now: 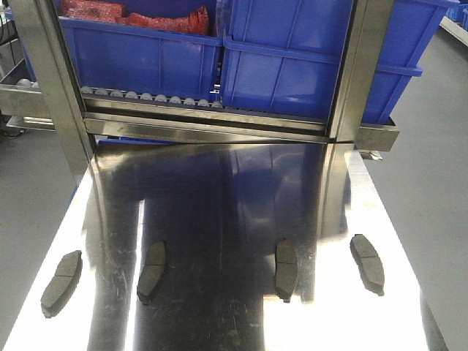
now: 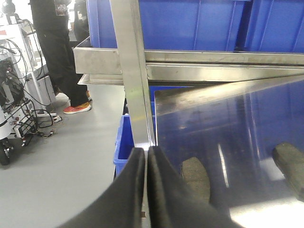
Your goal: Move and align brake pads A on conveyor
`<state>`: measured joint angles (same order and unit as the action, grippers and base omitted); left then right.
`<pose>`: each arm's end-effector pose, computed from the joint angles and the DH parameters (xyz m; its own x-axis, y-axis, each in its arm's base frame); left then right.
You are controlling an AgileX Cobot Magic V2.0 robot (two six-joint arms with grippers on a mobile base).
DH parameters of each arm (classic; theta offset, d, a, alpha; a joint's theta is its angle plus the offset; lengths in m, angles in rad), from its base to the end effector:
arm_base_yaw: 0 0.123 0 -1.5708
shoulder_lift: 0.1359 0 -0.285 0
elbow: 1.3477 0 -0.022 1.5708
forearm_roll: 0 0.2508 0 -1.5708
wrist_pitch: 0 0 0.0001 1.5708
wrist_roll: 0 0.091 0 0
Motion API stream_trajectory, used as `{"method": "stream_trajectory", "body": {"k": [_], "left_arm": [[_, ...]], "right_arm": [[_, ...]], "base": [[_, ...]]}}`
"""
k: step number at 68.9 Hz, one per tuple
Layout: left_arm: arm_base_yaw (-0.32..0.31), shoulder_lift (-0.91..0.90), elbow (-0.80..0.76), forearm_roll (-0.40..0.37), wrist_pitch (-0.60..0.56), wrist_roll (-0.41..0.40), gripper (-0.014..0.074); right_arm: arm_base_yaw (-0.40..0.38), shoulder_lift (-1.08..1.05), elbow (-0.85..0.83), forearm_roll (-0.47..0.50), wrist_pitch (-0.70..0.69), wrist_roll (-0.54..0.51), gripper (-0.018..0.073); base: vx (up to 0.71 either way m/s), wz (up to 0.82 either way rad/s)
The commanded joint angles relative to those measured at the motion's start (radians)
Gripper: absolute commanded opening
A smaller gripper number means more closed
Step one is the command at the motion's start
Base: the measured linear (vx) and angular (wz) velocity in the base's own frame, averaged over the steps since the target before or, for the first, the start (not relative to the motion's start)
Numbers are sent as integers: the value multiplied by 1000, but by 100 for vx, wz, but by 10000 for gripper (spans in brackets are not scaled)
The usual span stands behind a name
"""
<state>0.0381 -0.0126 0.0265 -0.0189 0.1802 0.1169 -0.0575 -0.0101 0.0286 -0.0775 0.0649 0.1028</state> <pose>0.0561 0.0018 0.1886 -0.1095 0.0940 -0.9895 -0.0241 0.9950 0.0972 0.0568 -0.0037 0.1982 0.0056 0.0252 -0.9997 0.0624 0.9977 0.0255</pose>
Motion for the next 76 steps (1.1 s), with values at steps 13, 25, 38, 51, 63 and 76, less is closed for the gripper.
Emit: {"method": "stream_trajectory", "body": {"k": [13,25,38,51,63,76], "left_arm": [[3,-13,17,-3,-72,-2,-6],[3,-13,17,-3,-72,-2,-6],[3,-13,17,-3,-72,-2,-6],[3,-13,17,-3,-72,-2,-6],[3,-13,17,-3,-72,-2,-6],[3,-13,17,-3,-72,-2,-6]], "right_arm": [[-1,-12,12,-4,-72,-4,-11],[-1,-12,12,-4,-72,-4,-11],[-1,-12,12,-4,-72,-4,-11],[-1,-12,12,-4,-72,-4,-11],[-1,-12,12,-4,-72,-4,-11],[-1,-12,12,-4,-72,-4,-11]], "base": [[0,0],[0,0],[0,0],[0,0],[0,0],[0,0]]}}
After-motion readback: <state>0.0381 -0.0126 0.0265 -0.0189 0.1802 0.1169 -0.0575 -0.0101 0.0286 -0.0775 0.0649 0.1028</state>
